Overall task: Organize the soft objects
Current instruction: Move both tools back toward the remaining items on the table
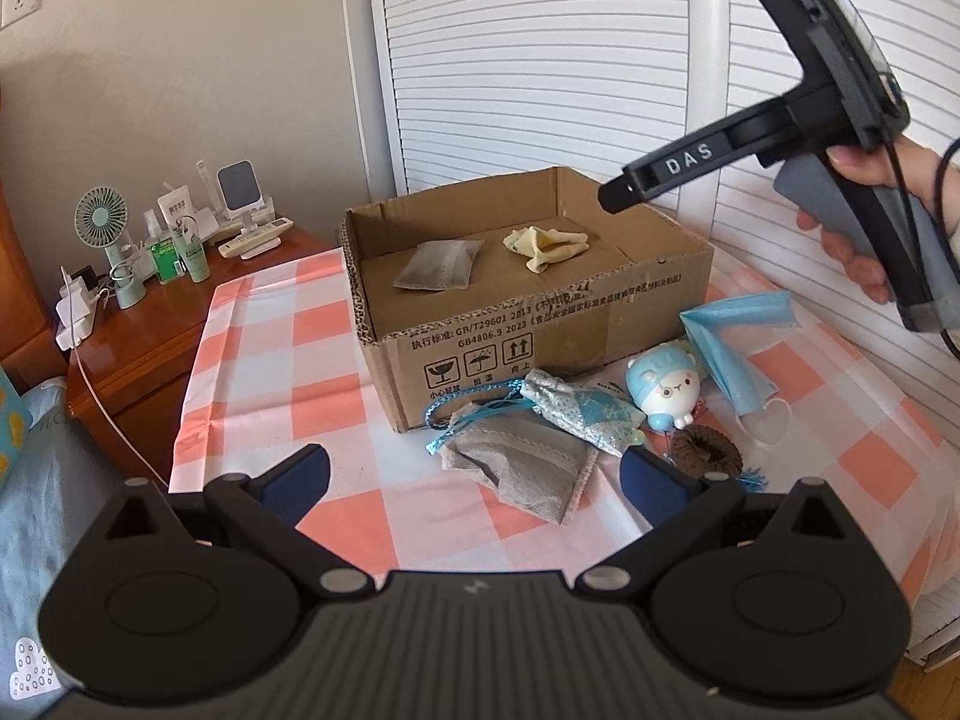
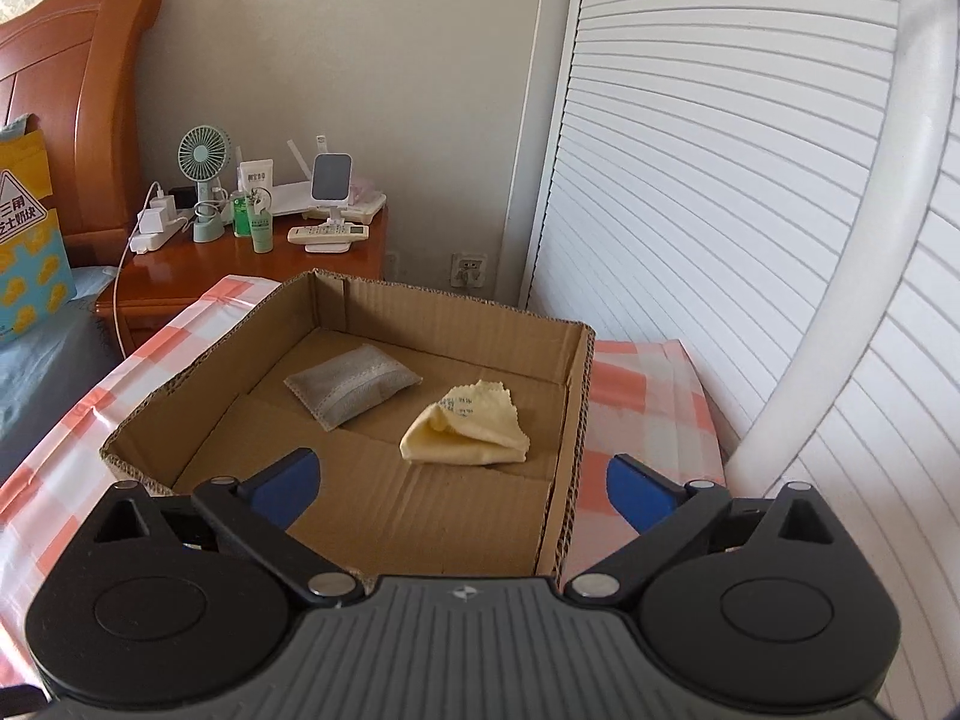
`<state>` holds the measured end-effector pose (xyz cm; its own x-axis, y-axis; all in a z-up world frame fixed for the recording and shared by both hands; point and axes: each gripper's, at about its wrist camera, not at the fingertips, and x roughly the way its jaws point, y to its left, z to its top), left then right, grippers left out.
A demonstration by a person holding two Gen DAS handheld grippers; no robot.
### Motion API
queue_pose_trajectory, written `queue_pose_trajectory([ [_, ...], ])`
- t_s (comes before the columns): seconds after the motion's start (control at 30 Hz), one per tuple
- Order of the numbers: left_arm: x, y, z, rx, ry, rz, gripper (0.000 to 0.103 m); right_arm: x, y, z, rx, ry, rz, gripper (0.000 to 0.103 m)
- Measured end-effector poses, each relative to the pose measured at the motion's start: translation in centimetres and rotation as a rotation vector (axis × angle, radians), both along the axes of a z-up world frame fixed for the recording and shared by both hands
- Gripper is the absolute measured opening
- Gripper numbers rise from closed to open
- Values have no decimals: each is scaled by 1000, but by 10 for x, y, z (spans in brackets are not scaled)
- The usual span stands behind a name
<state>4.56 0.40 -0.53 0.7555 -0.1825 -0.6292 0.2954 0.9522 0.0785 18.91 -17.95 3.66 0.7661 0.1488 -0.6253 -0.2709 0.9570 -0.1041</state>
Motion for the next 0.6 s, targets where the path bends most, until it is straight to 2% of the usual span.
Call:
queue_pose_trajectory([
  [0.27, -5, -4, -5, 4, 18, -15, 102, -51, -14, -21, 8, -1, -84, 103],
  [0.4, -6, -5, -8, 15, 28, -19, 102, -77, -13, -38, -39, -5, -141, 103],
  [0.6, -5, -2, -12, 11, 43, -23, 102, -111, -5, -56, -43, 35, -107, 103],
])
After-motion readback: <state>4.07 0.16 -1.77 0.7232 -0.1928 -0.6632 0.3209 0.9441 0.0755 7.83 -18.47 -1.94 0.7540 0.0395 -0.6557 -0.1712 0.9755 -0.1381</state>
